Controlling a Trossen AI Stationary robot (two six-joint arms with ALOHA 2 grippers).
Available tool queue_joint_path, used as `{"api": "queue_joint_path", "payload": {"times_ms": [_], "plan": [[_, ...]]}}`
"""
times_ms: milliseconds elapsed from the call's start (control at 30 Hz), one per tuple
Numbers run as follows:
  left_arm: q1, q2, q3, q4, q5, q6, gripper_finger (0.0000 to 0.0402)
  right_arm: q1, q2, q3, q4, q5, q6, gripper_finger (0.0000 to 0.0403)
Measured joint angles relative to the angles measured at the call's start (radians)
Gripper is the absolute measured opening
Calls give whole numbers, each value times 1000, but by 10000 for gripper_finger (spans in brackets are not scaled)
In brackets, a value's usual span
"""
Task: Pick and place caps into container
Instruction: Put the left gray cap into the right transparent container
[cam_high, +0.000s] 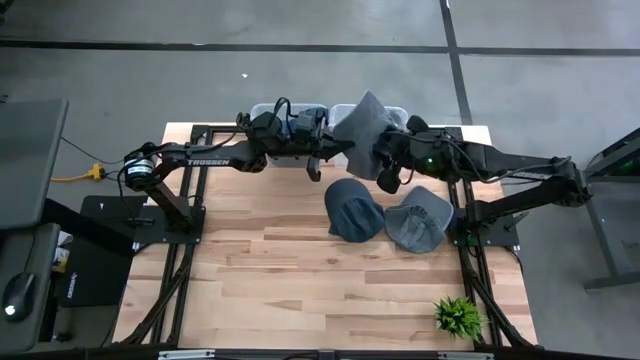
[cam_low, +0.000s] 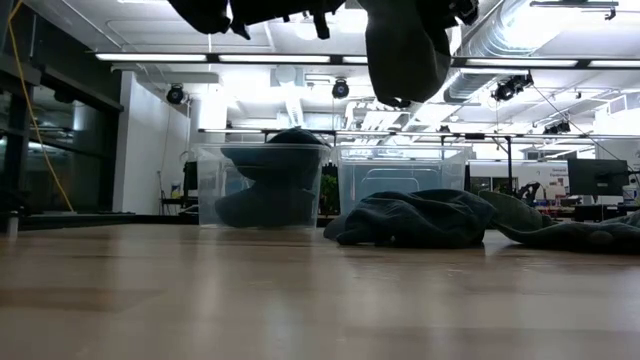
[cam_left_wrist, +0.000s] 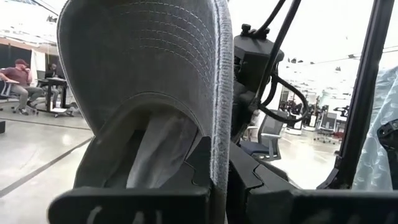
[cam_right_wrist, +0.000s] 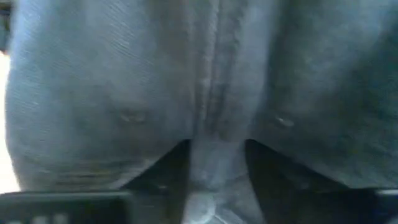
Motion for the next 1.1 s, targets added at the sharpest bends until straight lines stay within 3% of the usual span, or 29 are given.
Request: {"api": "queue_joint_path", "payload": {"times_ms": [167,400,733,1100], "plan": [[0,0,0,-2,0,-7,3,0,0,0,15,-77,-36,16],[0,0,0,-23,-11,-7,3,4,-20,0,-33,-59,0,5],[10,0,0,-34,-48,-2,3,63,-171,0,-168,10,69,97],[6,0,0,-21,2,1,3,27,-235,0,-323,44,19,264]]}}
